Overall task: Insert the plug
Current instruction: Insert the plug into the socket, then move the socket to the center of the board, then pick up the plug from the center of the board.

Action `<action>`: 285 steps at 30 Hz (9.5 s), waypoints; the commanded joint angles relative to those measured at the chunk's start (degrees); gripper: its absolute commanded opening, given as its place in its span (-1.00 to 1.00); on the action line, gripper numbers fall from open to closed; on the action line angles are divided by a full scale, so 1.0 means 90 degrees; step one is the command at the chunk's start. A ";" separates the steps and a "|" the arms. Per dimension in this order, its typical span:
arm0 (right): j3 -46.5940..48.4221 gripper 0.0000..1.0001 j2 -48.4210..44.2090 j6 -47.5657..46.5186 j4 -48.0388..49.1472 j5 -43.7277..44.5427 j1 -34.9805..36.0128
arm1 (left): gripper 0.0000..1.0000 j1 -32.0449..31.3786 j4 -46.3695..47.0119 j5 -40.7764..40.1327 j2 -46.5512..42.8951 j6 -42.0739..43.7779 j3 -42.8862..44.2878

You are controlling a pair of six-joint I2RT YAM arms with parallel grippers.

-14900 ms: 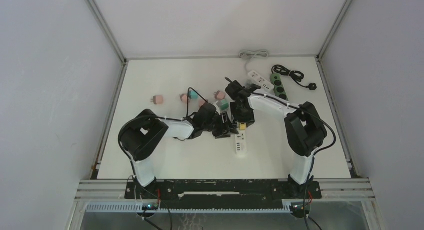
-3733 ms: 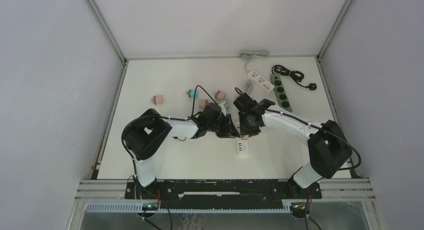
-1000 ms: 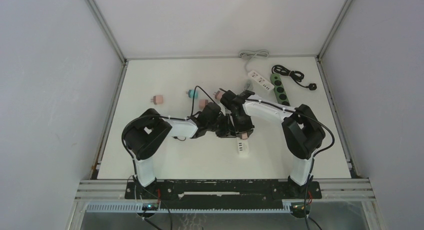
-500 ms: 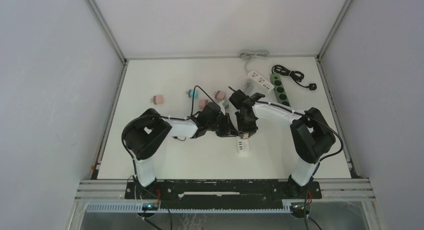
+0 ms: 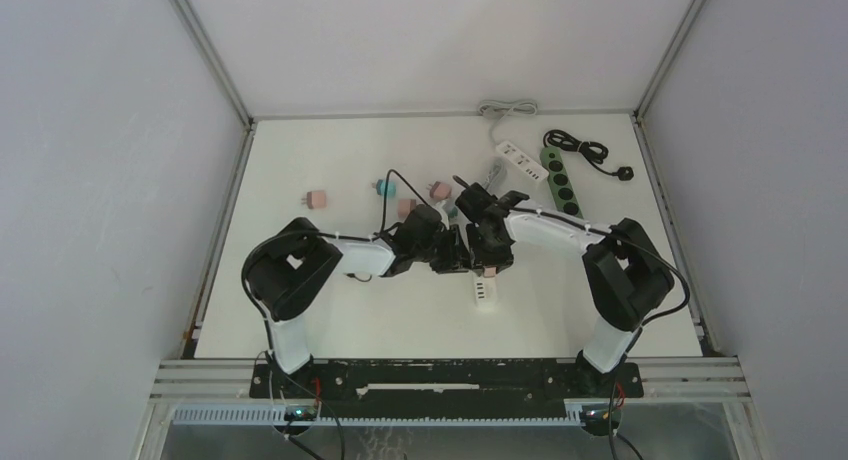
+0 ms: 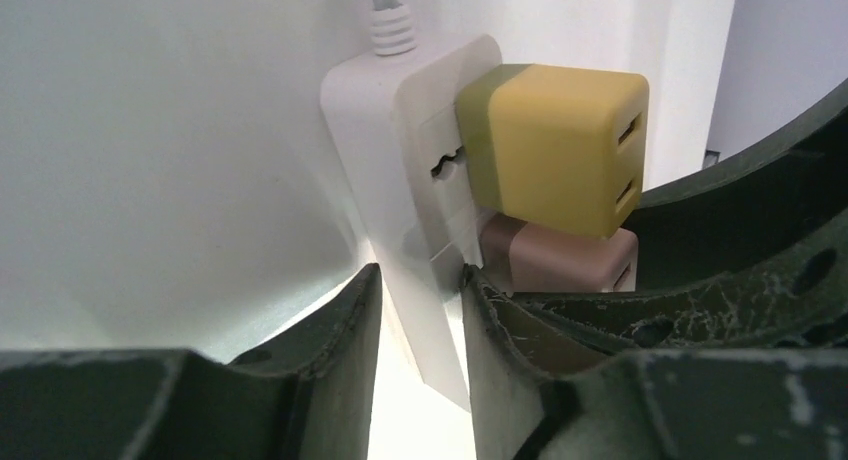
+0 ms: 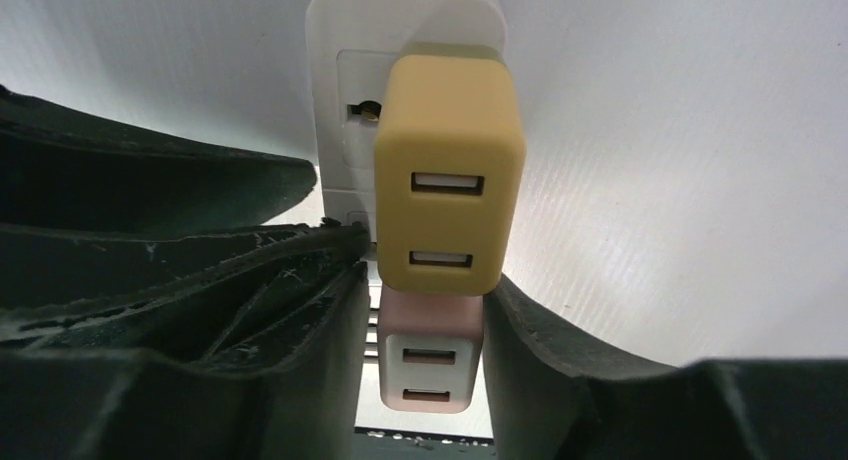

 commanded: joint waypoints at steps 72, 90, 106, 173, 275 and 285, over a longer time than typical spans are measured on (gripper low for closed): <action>0.0617 -0.01 0.0795 -0.2248 0.2934 0.0860 -0.0755 | 1.00 0.1689 -0.5805 -0.6226 -0.8194 0.4065 -0.0169; 0.4573 0.10 0.3460 -0.3281 0.2447 0.0521 -0.1275 | 1.00 0.1769 -0.5771 -0.6092 -0.8123 0.4092 -0.0204; 0.3768 1.00 0.2456 -0.3895 0.2951 0.0064 -0.1435 | 1.00 0.1808 -0.5766 -0.5959 -0.8118 0.4133 -0.0204; 0.3328 -0.39 0.2396 -0.3112 0.2519 -0.0493 -0.3128 | 1.00 0.1895 -0.5719 -0.5787 -0.8279 0.4203 -0.0252; -0.5801 0.92 -0.8493 -0.0771 0.5057 0.1900 -0.0582 | 0.90 0.4444 -0.5463 -0.4612 -0.0571 -0.0030 0.2707; -0.5869 0.90 -0.8348 -0.0741 0.5184 0.1703 -0.0680 | 0.78 0.4876 -0.5999 -0.4491 0.0935 -0.0034 0.4211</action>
